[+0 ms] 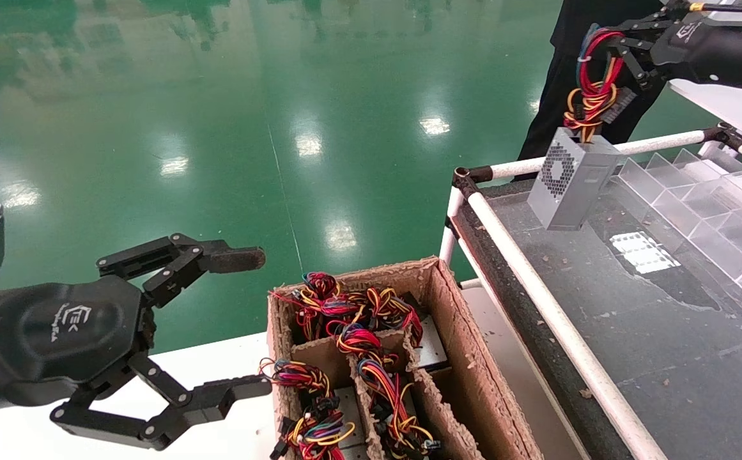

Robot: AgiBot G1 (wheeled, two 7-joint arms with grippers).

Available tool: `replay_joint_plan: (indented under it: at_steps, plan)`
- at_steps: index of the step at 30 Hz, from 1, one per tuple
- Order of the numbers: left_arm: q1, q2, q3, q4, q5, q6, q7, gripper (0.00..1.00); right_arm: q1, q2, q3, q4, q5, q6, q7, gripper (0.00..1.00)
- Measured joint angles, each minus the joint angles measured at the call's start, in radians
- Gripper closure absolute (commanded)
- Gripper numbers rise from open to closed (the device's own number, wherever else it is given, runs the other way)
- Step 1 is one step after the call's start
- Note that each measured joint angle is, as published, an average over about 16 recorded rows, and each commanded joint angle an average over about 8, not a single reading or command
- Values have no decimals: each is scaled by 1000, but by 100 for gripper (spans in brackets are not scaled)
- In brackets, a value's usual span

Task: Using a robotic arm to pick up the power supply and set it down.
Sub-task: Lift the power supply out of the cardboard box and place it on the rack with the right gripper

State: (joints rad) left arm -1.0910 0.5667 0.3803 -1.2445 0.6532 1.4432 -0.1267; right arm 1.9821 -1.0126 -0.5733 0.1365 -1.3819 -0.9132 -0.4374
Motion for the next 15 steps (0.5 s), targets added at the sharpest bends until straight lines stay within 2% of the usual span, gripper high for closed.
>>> replay_joint_plan:
  at_steps: [7,15]
  plan:
    - [0,0,0,0,0,0,0,0,-5,-60,-2,-70,-9,121,-39,100]
    - [0,0,0,0,0,0,0,0,-17,-110,3,-101,-4,180,-64,100]
